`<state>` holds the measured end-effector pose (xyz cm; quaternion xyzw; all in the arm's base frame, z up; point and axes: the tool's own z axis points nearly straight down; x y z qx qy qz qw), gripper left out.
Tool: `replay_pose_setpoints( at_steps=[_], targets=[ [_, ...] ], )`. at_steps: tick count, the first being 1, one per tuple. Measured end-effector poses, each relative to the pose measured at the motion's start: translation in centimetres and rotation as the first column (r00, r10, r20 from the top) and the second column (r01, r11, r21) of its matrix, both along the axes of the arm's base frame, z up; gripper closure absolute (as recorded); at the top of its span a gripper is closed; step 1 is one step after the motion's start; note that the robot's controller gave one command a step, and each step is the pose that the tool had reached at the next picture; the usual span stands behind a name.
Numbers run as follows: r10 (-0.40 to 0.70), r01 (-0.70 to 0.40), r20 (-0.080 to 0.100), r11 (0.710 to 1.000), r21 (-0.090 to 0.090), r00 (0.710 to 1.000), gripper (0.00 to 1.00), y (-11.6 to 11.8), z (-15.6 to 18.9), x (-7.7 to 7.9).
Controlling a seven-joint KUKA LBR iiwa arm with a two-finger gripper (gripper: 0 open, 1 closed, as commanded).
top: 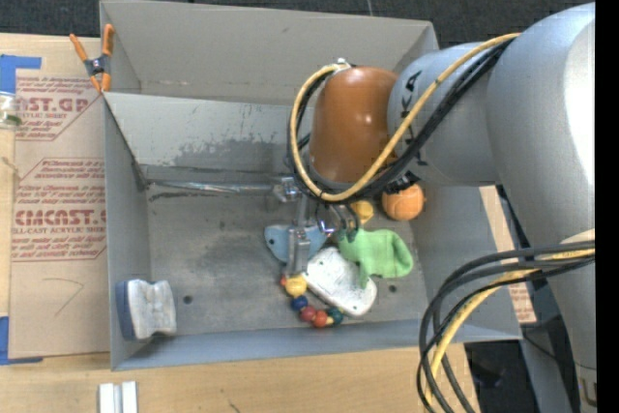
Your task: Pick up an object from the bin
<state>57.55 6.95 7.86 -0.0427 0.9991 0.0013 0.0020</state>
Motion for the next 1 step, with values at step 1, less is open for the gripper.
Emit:
replay_pose_setpoints(
  at_steps=[1],
  targets=[
    [-0.154,0.154,0.000,0.988,0.000,0.988,0.00,-3.35,1.39,-0.99]
  ],
)
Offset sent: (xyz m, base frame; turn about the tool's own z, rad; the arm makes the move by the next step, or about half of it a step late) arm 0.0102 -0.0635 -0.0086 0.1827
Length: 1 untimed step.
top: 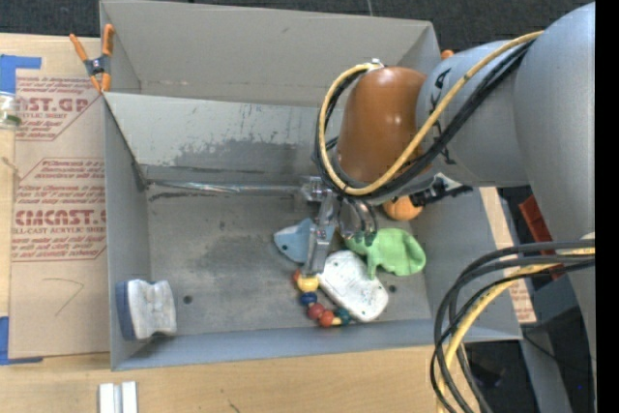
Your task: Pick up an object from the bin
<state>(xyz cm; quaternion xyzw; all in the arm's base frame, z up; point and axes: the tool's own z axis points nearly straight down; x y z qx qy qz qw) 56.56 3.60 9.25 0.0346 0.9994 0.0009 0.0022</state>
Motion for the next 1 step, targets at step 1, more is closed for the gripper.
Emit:
replay_pose_setpoints(
  at_steps=[1],
  targets=[
    [-0.029,0.029,0.002,1.000,0.002,1.000,1.00,-2.97,-2.23,2.08]
  ],
)
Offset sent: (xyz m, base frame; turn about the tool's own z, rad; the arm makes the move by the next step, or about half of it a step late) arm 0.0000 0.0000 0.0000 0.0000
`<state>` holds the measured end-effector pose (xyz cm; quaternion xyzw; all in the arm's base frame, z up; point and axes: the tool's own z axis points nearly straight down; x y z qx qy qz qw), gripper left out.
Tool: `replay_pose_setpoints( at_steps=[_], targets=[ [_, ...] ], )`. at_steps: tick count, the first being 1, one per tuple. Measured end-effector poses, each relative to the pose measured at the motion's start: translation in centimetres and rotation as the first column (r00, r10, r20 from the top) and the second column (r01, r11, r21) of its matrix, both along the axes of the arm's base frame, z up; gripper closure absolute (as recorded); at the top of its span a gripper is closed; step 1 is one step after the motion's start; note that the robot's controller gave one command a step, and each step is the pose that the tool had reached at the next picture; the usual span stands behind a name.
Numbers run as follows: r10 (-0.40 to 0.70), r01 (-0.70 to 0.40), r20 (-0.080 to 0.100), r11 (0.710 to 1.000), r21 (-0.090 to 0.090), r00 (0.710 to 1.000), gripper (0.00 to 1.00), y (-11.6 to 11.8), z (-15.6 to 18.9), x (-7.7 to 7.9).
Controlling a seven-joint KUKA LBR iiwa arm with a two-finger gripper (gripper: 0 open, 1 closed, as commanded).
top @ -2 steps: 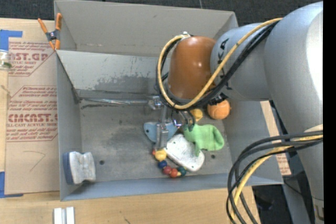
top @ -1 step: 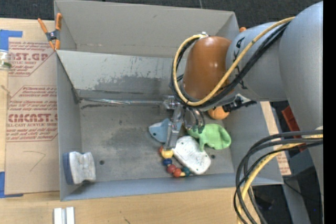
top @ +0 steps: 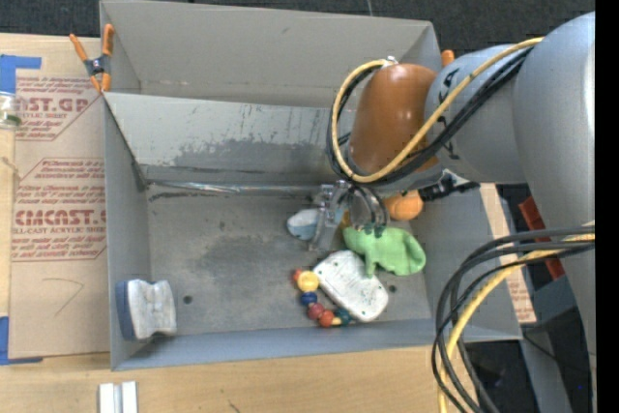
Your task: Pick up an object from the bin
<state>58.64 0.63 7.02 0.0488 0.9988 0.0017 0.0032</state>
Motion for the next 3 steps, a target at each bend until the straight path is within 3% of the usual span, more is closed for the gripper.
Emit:
replay_pose_setpoints(
  at_steps=[2,3],
  targets=[
    [0.000,0.000,-0.004,1.000,0.000,1.000,1.00,0.0,0.4,-0.1],
    [0.000,0.000,-0.010,1.000,0.001,1.000,1.00,0.0,2.2,-0.3]
  ],
)
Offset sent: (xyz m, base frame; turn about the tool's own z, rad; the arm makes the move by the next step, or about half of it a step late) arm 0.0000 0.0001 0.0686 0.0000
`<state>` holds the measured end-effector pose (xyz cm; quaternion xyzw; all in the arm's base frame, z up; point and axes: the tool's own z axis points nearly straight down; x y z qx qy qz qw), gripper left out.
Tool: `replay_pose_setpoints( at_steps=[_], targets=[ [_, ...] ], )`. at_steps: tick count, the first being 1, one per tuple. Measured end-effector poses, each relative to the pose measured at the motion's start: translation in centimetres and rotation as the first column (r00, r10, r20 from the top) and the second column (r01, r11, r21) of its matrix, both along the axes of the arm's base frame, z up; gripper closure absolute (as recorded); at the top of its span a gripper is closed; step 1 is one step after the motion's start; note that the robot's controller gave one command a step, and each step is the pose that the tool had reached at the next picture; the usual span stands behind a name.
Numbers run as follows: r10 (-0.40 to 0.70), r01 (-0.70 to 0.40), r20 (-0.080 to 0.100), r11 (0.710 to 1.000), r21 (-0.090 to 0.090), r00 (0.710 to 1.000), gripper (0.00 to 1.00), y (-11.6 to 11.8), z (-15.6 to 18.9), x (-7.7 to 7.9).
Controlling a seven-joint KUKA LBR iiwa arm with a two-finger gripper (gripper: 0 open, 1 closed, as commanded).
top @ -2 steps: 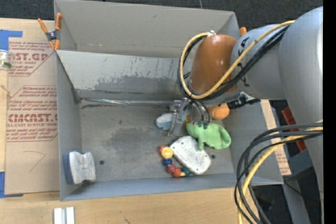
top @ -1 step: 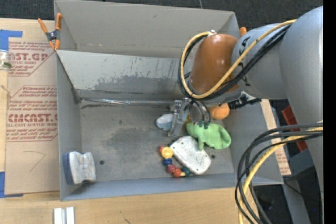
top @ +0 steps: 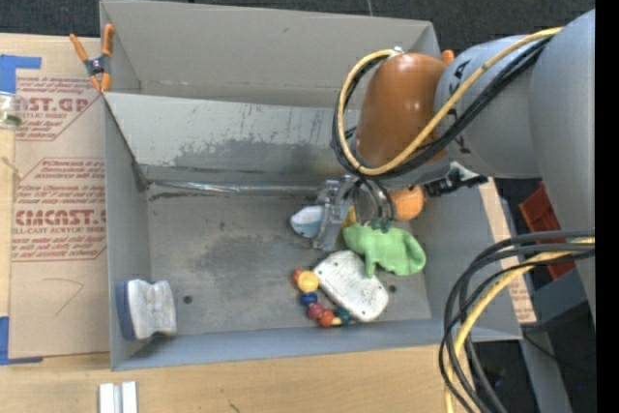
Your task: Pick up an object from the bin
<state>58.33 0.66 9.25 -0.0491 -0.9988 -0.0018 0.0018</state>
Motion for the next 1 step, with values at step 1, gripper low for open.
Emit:
replay_pose_setpoints(
  at_steps=[1],
  targets=[
    [0.000,0.000,0.008,1.000,0.000,1.000,1.00,0.01,2.00,0.21]
  ],
)
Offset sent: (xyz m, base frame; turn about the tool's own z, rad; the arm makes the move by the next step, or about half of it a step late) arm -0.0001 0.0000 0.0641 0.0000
